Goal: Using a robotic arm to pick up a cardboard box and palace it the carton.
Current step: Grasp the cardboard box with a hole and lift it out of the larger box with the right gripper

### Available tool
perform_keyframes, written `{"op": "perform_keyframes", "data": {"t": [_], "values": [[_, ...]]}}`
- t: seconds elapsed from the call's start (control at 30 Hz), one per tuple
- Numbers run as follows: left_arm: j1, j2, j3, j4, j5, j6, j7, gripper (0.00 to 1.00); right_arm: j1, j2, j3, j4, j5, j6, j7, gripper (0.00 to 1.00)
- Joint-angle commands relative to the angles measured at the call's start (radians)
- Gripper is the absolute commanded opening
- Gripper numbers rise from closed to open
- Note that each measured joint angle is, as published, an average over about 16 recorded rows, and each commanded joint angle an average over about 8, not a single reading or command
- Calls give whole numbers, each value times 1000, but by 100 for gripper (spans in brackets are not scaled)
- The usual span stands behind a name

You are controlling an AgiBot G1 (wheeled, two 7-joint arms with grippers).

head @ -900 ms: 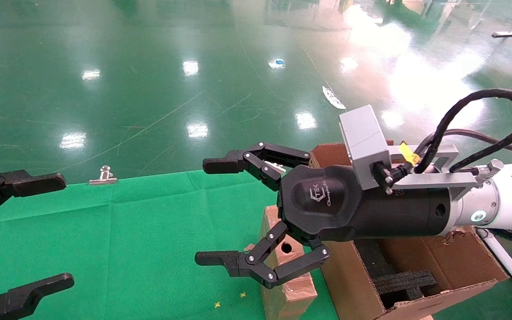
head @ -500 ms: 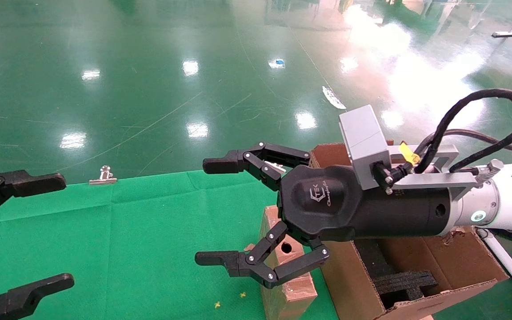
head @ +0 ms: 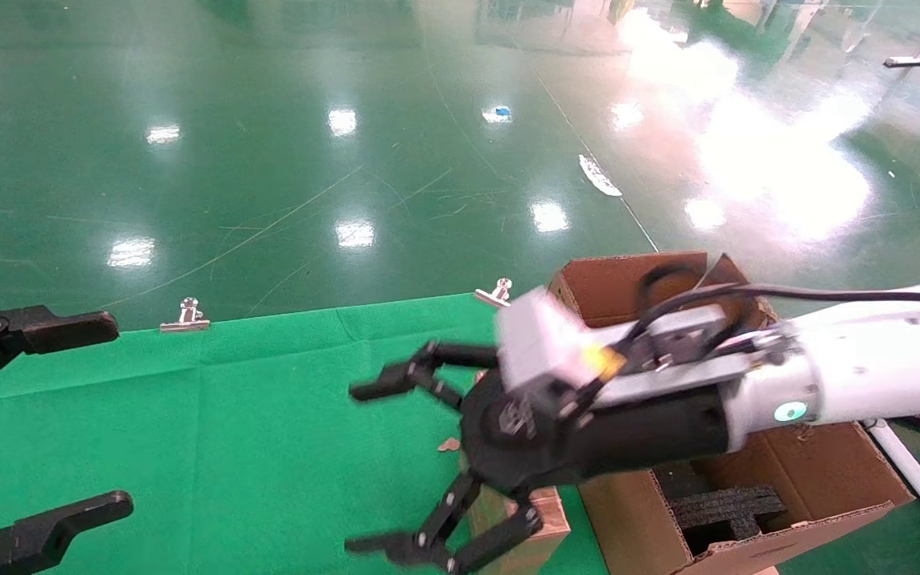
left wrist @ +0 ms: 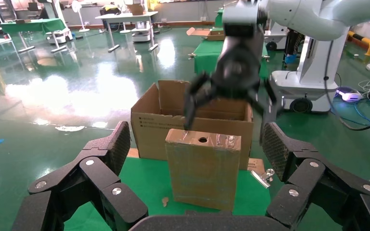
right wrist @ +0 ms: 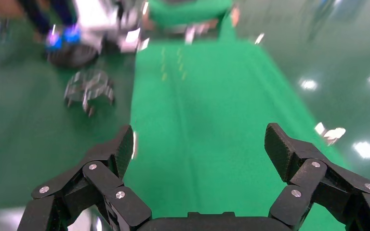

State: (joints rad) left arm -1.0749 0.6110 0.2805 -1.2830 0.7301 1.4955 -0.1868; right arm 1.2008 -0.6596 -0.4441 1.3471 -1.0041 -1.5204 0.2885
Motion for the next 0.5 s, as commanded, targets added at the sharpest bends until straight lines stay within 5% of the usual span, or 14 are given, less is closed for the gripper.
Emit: {"op": "perform_keyframes", "data": {"t": [0.03,0.27,0.5], "values": [[0,0,0,0,0,0,0,100,33,-14,-36,10,-62,-13,23,100],[0,0,1,0,0,0,0,100,216,-108,-241,12,-284,-51,81,100],[0,0,1,0,-1,0,1,100,407,-137,-421,9,-330,-60,115,100]]}}
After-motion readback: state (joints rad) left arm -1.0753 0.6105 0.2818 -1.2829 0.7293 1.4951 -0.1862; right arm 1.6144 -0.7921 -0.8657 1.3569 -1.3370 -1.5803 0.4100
